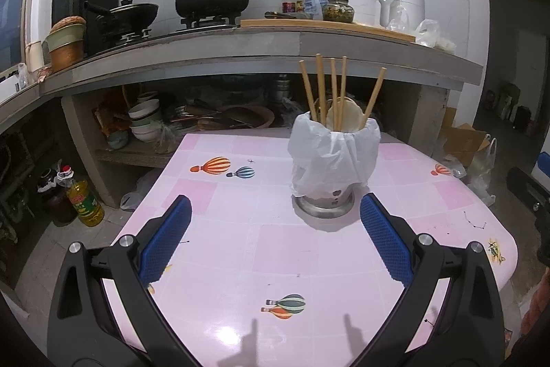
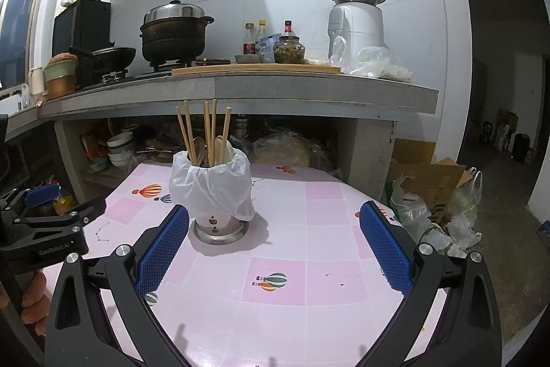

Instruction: Organize utensils

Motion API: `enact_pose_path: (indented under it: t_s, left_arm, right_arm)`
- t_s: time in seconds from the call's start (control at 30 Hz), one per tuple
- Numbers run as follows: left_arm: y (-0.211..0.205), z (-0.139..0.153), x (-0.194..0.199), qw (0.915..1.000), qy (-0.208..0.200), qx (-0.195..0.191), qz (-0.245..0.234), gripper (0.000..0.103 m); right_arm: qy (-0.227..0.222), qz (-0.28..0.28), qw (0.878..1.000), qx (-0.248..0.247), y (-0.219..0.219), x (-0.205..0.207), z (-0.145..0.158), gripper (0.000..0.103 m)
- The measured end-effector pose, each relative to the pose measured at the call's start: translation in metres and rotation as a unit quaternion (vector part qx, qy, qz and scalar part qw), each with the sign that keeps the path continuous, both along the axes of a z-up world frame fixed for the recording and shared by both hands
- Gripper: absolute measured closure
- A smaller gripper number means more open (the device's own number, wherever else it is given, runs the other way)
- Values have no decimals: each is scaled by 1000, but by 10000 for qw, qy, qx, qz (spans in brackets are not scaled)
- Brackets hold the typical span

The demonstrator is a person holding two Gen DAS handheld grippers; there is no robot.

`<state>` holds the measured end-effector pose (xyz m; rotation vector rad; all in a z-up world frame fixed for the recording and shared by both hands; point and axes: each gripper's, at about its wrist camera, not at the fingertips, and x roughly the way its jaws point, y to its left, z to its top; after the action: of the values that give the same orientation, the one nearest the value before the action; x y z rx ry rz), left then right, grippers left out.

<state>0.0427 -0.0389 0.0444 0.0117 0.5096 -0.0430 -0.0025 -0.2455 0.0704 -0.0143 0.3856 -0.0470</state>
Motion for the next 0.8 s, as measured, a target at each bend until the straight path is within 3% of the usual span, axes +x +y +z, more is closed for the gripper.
enact_pose_path:
  t_s: [0.6, 0.8]
  left_arm:
    - [17, 2, 0, 9997, -7, -55, 231, 8]
    - [23, 0, -4, 9994, 188, 0, 306, 8]
  right_arm:
    - [5, -259, 9997, 47, -16, -1, 2, 6]
    - [20, -237, 9997, 9, -15, -1, 1, 6]
